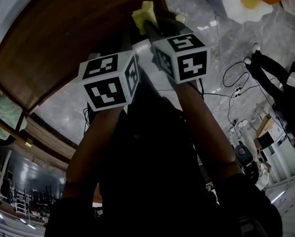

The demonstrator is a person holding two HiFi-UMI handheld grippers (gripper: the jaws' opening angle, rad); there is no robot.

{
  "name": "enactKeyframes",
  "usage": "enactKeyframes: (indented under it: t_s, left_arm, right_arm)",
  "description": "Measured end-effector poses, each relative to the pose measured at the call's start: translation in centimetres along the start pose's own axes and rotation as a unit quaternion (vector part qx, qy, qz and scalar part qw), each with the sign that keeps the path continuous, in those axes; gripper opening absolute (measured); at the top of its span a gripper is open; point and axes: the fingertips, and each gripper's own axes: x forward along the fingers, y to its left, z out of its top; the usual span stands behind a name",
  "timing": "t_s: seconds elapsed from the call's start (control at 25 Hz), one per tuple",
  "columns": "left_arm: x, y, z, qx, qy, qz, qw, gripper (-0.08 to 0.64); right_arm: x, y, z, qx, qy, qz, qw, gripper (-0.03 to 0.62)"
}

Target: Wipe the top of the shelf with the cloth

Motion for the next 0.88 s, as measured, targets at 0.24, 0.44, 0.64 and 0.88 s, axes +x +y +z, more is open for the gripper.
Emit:
enactKeyframes:
  t_s: [0.24,0.44,0.64,0.88]
  left_arm:
    - [-1.7,1.3,-0.6,0.004,-0.004,0.004,1.0000,0.011]
    - [-6.6,4.5,-0.2,0.010,-0.021,0.018,0.9996,0.011]
    - [-14.7,9.3,2.4,0.028,-0.063,0.034,0.9970,0.011]
    - [-24.7,11.7,6.9,0.029,-0.135,0.044,0.9894,0.011]
  right_arm:
    - [-1.0,0.2,1.0,-0.016,-0.039,0.014,0.999,0.052]
    - [-6.2,3.6,7.3,0.057,-0.170,0.136,0.974,0.052]
    - [-16.5,14.5,15.2,-0.023,-0.301,0.258,0.918,0.052]
    - [-28.3,25.7,19.0,-0.088,-0.402,0.361,0.837,0.051]
